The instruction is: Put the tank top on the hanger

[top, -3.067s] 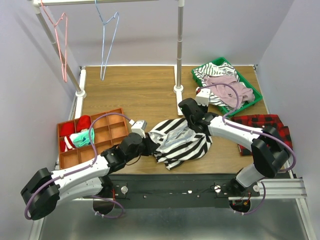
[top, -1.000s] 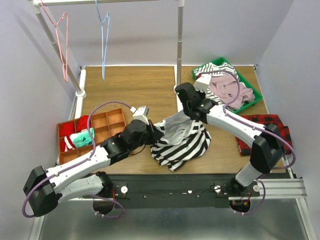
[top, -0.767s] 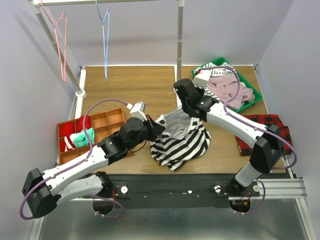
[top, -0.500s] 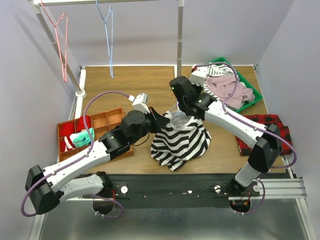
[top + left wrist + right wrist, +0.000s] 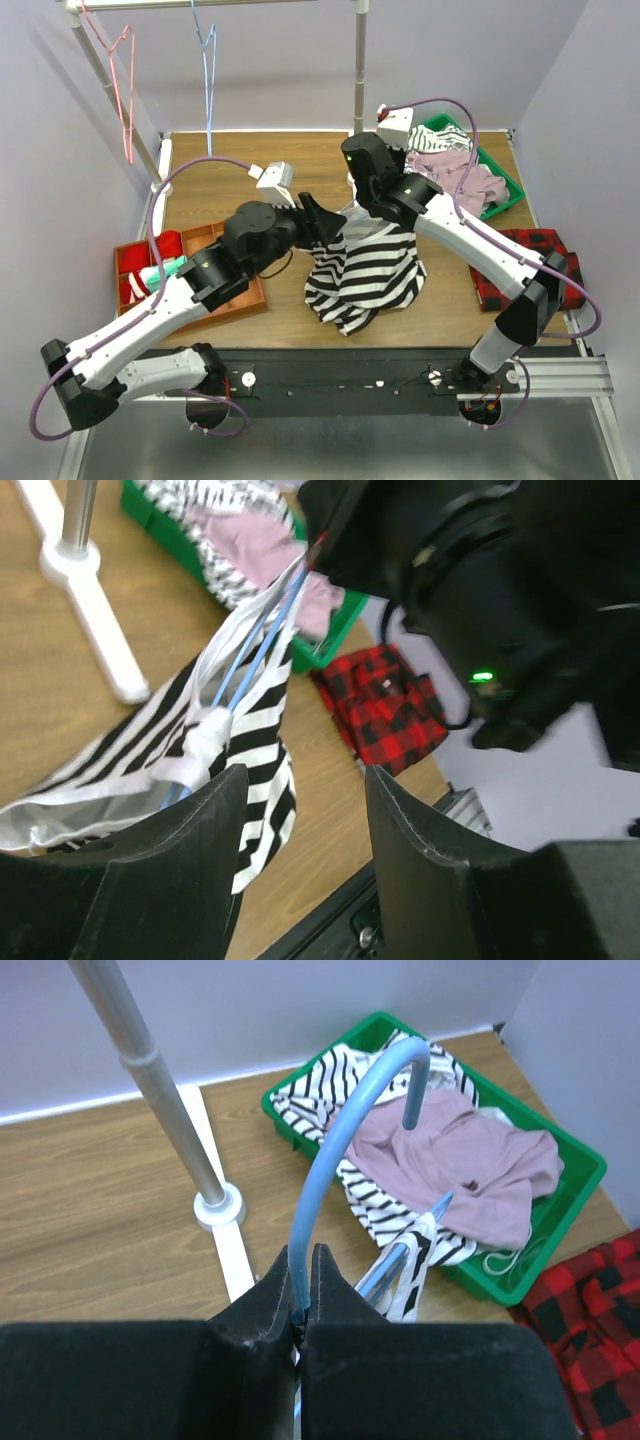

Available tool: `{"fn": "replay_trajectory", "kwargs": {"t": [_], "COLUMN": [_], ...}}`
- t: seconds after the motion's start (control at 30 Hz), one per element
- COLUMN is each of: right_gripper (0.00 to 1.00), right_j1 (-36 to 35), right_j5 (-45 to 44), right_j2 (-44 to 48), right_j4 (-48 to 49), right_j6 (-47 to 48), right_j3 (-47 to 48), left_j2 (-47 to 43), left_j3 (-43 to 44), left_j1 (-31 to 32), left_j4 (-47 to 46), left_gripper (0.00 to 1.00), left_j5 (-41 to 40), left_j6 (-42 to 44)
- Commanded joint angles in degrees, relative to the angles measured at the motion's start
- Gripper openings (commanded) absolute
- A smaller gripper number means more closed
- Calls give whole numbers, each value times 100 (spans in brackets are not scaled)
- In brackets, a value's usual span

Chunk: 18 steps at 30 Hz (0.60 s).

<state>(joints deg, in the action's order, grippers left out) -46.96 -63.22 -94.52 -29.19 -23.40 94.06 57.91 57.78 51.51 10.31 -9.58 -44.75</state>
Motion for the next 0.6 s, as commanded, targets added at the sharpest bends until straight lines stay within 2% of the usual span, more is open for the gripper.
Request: {"fn": "replay_trajectory", "kwargs": {"t": [0.0,0.23,0.37,0.5,0.57], "right_gripper": [1,1,1,1,1], "right_j1": [-50,-68,-146,-305,-445], "right_j5": [-129,300,600,741,898], "right_j2": [65,39,-163,-435,-418], "right_j4": [562,1108,1135,1213,1249], "right_j6": [1125,2689,3244,3833,3965], "right_j3": [639,1921,3333,4433,4690], "left_j2": [-385,-632,-527,-351,-246], "left_j3": [857,1780,2324,2676,2939], "left_j1": [35,35,44,35,35], "left_j4": [516,973,1096,1167,1281], "left_gripper": [59,59,59,62,64], "left_j5": [211,-359,-456,-536,-536], "left_j6": [897,1785,2172,2418,2585]}}
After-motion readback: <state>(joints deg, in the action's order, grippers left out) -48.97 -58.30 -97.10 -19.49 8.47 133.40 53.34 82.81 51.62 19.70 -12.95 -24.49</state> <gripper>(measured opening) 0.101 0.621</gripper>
